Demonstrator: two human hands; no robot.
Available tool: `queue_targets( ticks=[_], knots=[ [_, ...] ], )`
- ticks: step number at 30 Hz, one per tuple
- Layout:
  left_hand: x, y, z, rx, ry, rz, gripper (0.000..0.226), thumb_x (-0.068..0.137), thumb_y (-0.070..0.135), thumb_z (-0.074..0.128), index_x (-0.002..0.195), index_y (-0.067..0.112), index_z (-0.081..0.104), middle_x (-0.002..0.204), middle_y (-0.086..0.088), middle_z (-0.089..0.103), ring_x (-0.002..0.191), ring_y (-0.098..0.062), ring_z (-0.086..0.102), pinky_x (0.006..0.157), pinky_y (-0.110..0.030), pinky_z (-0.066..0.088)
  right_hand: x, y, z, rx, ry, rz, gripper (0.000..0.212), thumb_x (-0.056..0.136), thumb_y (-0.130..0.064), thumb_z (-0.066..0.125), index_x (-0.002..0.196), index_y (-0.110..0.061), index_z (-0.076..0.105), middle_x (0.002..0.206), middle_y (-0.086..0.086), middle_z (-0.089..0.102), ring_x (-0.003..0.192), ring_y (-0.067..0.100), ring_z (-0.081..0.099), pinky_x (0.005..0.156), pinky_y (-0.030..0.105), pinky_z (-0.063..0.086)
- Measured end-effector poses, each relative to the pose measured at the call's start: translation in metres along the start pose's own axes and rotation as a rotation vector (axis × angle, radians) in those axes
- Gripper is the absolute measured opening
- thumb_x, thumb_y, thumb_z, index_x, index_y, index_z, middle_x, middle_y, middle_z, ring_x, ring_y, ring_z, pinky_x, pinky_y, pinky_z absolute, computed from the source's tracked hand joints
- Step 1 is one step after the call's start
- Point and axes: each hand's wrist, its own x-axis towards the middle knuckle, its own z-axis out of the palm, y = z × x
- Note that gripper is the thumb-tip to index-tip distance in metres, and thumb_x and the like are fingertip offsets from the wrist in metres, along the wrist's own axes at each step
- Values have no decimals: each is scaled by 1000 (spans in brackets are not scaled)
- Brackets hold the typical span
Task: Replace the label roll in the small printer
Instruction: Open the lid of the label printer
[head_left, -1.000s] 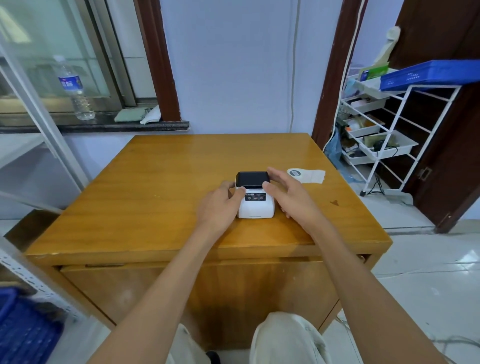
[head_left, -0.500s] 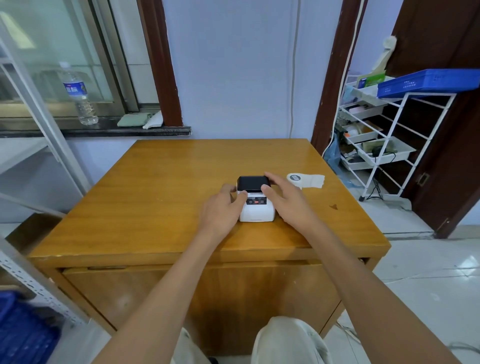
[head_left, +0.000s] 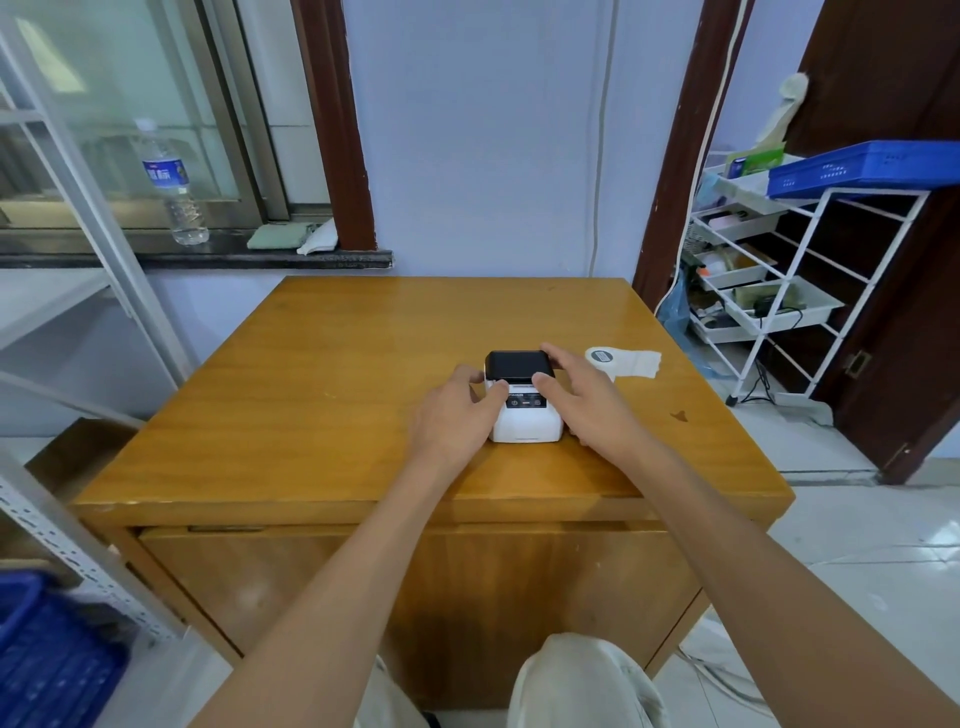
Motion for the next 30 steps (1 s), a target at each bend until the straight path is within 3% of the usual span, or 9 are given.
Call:
queue_targets(
  ticks=[1,3,8,11,16,23,27,30],
  knots=[
    [0,0,0,-6,1,0,48,100,57,47,133,24,59,82,10,65,80,-15,64,58,-33,39,2,0,-1,-24,-23,8,59,108,-46,47,162,-28,34,153,2,54,89,-1,51,72,16,41],
    [-1,1,-1,-8,0,1,48,99,57,48,132,23,59,83,10,65,80,-16,64,57,-32,38,4,-1,-5,-50,-63,20,60,108,-49,44,164,-28,32,150,3,56,80,-4,43,66,14,33],
    [-2,1,-2,7,-12,11,49,100,57,46,133,23,58,81,8,65,78,-17,63,55,-33,35,3,-6,-10,-59,-121,27,58,110,-52,34,163,-29,27,128,-2,58,72,-2,47,57,16,34],
    [-2,0,-2,22,-24,23,47,102,57,44,131,23,56,85,5,70,78,-17,65,56,-34,37,6,-11,-11,-70,-133,39,55,110,-53,30,159,-29,29,107,-8,59,69,2,52,45,15,38],
    [1,-3,0,-12,-30,35,47,101,59,44,129,24,57,86,4,72,79,-19,67,59,-35,42,12,-15,-9,-102,-98,56,54,110,-55,26,154,-26,36,92,-9,60,69,2,51,54,24,36],
    [0,-2,0,20,-48,55,42,103,57,44,123,23,56,82,2,71,75,-19,66,58,-36,42,40,-30,-17,-147,-112,160,56,106,-64,21,131,-23,49,81,8,67,63,27,68,50,36,54],
    [-1,-2,0,29,-64,65,40,104,57,41,123,24,54,84,3,72,77,-20,67,65,-39,50,56,-37,-23,-120,-164,173,69,106,-64,16,126,-13,58,73,8,65,52,22,61,46,31,50],
    [-2,-1,1,60,-80,76,39,106,56,37,124,24,50,84,2,72,77,-21,67,67,-39,50,66,-40,-23,-98,-181,222,75,104,-68,14,124,-12,61,83,15,66,55,21,59,47,30,47]
  ],
)
